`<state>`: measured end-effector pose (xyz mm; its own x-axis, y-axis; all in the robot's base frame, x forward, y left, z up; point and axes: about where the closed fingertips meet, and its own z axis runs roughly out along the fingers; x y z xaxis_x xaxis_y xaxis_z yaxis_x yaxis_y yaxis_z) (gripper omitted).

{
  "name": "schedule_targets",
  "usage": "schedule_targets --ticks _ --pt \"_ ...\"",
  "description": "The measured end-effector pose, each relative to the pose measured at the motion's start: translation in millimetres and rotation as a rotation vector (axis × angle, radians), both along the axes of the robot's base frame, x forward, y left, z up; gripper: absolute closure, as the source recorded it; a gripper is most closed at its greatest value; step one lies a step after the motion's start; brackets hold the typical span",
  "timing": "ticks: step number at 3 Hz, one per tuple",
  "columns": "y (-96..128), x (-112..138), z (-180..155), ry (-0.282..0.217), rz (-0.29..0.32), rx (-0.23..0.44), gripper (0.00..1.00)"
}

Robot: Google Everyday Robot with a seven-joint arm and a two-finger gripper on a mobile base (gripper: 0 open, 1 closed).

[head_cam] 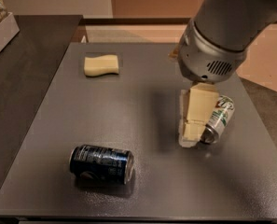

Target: Pick pepsi can

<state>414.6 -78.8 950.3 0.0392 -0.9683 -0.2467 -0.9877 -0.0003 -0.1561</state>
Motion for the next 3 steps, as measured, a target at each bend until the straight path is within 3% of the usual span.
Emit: schedule_targets --ticks 1,2,3 --pt "33.0 -21.7 -17.5 0.037 0.033 -0.013 0.0" --pt "54.3 -37.7 -37.2 0.076 0.009 -0.013 0.0" --pt "70.9 -48.2 -50.7 0.066 -0.024 0.017 0.0"
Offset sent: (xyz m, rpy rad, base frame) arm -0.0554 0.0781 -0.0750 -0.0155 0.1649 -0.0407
